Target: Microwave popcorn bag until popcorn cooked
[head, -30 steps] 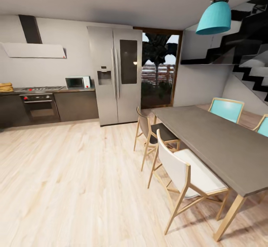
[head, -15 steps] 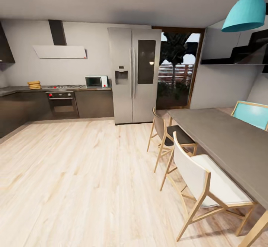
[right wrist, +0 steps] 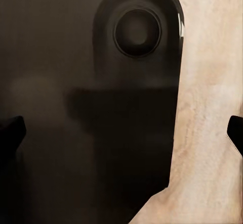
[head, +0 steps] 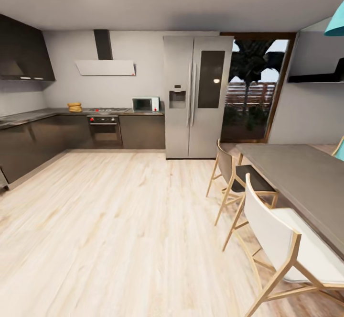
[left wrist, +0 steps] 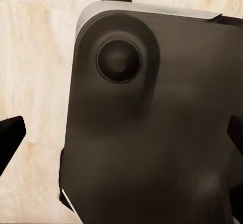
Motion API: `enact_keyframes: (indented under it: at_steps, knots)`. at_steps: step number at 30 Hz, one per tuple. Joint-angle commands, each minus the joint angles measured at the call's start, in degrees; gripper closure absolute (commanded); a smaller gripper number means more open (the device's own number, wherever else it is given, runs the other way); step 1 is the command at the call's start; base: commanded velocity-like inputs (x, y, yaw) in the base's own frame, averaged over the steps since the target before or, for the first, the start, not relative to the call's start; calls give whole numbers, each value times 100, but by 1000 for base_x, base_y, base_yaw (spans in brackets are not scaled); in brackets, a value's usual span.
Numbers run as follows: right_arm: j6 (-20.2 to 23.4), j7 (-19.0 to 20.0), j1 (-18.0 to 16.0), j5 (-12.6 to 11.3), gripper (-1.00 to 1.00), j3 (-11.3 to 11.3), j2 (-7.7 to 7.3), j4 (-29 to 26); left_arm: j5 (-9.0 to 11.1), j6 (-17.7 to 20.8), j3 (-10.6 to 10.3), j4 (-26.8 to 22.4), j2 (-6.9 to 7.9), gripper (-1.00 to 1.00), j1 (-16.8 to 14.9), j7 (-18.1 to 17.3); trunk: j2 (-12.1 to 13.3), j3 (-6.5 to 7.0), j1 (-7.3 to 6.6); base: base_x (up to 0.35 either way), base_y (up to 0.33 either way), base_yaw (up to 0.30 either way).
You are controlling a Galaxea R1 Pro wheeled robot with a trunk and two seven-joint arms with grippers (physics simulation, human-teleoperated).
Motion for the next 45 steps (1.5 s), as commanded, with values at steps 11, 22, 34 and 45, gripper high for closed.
enact_keyframes:
  at_steps: [11, 22, 34, 45]
  knots:
    - [-20, -2, -1, -1, -100, 22, -4, 2, 45, 58, -23, -2, 1, -100, -1, -23, -2, -5, 0, 257, 75, 189]
    - [-20, 6, -1, 15, -100, 38, -2, 2, 39, 387, -23, -4, 1, -100, -1, -23, -2, -5, 0, 315, 120, 2]
    - [-19, 1, -1, 2, -100, 20, -5, 2, 35, 419, -25, -8, 1, -100, 2, -23, -2, -5, 0, 315, 139, 0]
    - [-18, 5, -1, 1, -100, -5, -7, 2, 27, 420, -25, -11, 1, -100, 1, -23, -2, -5, 0, 316, 131, 0]
